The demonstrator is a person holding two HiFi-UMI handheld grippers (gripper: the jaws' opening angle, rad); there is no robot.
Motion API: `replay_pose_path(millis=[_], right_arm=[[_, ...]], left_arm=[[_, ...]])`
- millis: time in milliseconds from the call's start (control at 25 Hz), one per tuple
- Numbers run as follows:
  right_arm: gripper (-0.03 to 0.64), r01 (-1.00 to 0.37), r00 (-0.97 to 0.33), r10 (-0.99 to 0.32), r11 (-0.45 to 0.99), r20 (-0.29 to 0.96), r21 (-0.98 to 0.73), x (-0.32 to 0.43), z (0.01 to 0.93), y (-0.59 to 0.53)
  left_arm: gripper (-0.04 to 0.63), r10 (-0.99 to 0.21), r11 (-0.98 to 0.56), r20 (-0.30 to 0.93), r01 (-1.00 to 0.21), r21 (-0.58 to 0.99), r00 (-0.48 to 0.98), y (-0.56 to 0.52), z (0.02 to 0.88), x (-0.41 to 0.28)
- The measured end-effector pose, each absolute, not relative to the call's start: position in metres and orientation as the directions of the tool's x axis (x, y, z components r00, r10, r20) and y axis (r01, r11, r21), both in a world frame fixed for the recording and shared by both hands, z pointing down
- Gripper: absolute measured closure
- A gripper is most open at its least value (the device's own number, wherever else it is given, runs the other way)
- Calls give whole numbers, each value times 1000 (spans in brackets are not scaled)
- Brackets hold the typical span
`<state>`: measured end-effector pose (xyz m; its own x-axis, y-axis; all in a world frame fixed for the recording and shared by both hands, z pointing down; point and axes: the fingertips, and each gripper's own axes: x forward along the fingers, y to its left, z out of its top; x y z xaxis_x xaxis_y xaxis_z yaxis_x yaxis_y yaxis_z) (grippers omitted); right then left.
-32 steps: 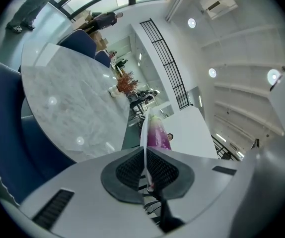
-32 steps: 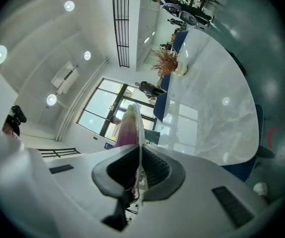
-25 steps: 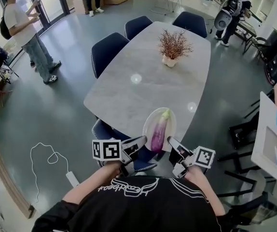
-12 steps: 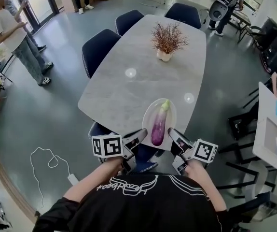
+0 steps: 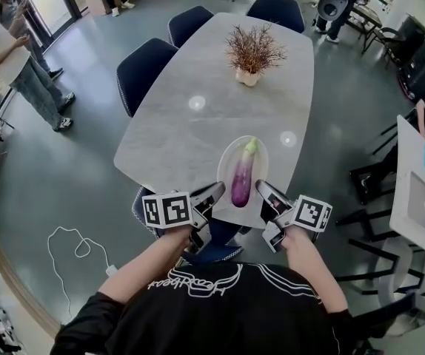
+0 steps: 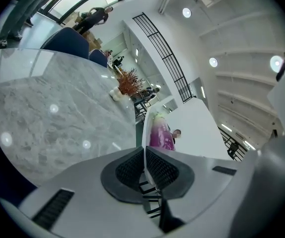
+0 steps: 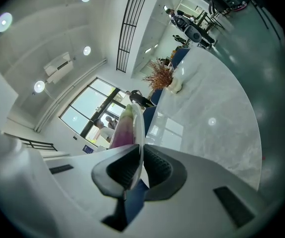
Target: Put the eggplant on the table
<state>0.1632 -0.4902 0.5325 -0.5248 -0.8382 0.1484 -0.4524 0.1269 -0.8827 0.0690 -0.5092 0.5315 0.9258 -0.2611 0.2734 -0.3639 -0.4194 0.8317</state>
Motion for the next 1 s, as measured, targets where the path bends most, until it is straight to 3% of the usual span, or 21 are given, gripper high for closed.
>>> replay_pose_path(millis=[440, 1000], right_arm=[[597, -565, -470, -816, -15, 337, -825, 173, 588, -532], [595, -535, -485, -733, -182, 477, -825, 178, 663, -550]], left_arm=[[574, -271, -321, 355, -432, 843, 894, -549, 587, 73], [574, -234, -215, 493, -539, 815, 838, -567, 656, 80]])
